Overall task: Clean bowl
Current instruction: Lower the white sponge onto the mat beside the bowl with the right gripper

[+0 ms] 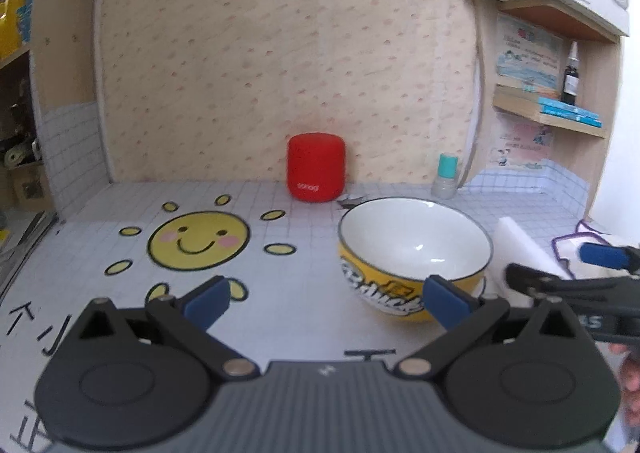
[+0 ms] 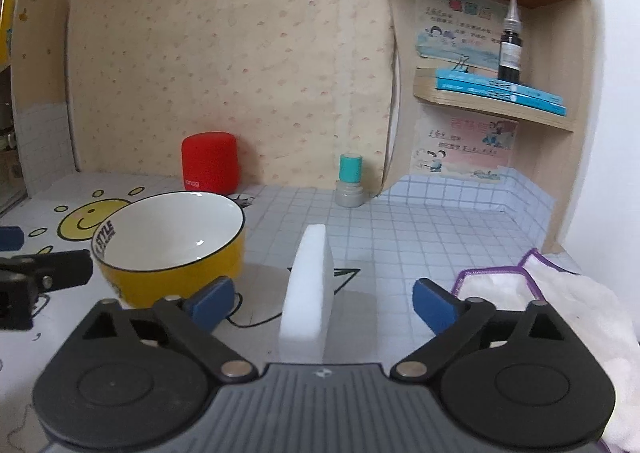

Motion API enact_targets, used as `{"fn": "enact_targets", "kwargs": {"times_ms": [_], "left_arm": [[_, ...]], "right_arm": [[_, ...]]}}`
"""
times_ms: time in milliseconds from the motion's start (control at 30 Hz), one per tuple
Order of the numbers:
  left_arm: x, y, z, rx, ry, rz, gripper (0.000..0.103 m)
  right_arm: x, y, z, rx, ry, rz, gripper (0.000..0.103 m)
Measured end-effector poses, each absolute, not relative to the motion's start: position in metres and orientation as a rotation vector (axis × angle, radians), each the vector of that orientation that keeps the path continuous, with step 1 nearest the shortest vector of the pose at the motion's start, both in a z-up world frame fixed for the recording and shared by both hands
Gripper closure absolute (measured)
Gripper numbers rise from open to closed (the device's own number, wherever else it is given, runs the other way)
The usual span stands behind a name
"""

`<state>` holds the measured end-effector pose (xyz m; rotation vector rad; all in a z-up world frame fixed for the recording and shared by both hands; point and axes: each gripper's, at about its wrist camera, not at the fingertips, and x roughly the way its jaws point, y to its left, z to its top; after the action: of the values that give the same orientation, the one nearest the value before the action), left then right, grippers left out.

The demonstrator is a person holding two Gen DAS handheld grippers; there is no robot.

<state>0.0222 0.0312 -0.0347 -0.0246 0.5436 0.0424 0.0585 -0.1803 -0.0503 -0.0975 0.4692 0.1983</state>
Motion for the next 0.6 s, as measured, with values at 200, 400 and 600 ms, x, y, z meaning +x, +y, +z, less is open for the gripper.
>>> {"fn": "enact_targets", "kwargs": {"times_ms": [200, 400, 600], "left_arm": [[0.013, 0.035, -0.032, -0.039, 0.548, 0.078, 0.000], [0.006, 0.033, -0.035, -0.045, 0.571, 0.068, 0.000], [-0.001, 0.023, -0.039, -0.016, 0.593, 0.039, 0.000]], "right_arm": [[0.041, -0.183, -0.045, -0.099, 0.476, 0.192, 0.000], [0.033, -0.181, -0.046, -0.108, 0.510, 0.198, 0.000], [0.027, -0.182, -0.043, -0.094, 0.524, 0.186, 0.000]]}}
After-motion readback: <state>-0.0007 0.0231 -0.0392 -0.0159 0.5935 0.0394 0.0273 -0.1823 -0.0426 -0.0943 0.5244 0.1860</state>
